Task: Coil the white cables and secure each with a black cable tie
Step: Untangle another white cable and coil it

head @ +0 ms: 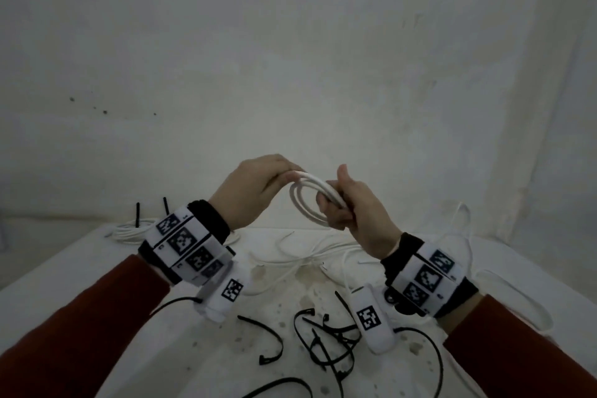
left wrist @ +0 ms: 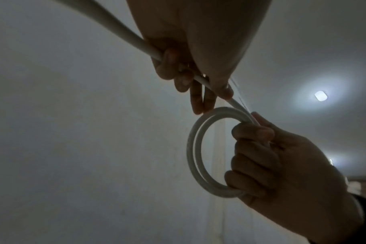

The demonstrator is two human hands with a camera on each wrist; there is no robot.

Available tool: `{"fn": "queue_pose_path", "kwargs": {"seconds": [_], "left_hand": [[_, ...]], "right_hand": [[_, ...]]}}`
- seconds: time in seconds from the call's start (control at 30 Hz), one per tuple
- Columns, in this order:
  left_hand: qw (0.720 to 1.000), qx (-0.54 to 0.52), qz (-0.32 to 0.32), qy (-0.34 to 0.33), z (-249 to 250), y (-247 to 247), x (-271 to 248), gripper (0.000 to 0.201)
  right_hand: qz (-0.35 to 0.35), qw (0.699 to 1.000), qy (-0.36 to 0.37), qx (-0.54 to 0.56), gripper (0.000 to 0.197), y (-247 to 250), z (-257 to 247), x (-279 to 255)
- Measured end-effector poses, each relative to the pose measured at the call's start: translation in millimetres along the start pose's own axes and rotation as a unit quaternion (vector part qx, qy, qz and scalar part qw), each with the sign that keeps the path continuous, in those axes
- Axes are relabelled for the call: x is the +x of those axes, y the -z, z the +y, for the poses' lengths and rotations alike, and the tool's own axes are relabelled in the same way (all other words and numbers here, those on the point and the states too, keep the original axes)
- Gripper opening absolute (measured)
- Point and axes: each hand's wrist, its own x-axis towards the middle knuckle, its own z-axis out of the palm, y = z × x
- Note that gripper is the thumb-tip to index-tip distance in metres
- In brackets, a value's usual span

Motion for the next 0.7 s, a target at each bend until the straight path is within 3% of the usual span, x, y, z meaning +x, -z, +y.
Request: {"fn": "queue_pose_path", "kwargs": {"seconds": [0.1,0.23,0.3,0.43,0.53,0.7], "left_hand": [[0.99,-0.127,-0.036,0.058,8.0,-5.8,1.6,0.036],[0.952,-0.277,-0.04,0.125,17.2,-6.6,6.0,0.034],[0.952,-0.277,-0.027,0.13,18.8,-5.3,7.5,0.033],[0.967,-0.234,-0.029,0.098,22.2,-3.4,11.1,0.035],[0.958,-0.27,-0.033,0.087,27.8,-4.4,16.9,0.034],[0.962,-0.241,-0.031,0.121,18.7,-6.8,24.4,0.023]], "right_hand": [[0.032,0.997,0.001,0.065,0.056,-5.1,-5.1,0.1],[0.036,0.992,0.022,0.117,0.048,-10.7,-6.1,3.1],[0.006,0.994,0.028,0.107,0.044,-11.5,-7.2,2.9],[-0.076,0.978,-0.025,0.191,0.044,-11.4,-13.7,-2.9],[-0.13,0.963,-0.054,0.232,0.048,-8.0,-24.5,-2.5],[-0.13,0.913,-0.043,0.384,0.045,16.3,-38.3,0.4]]}}
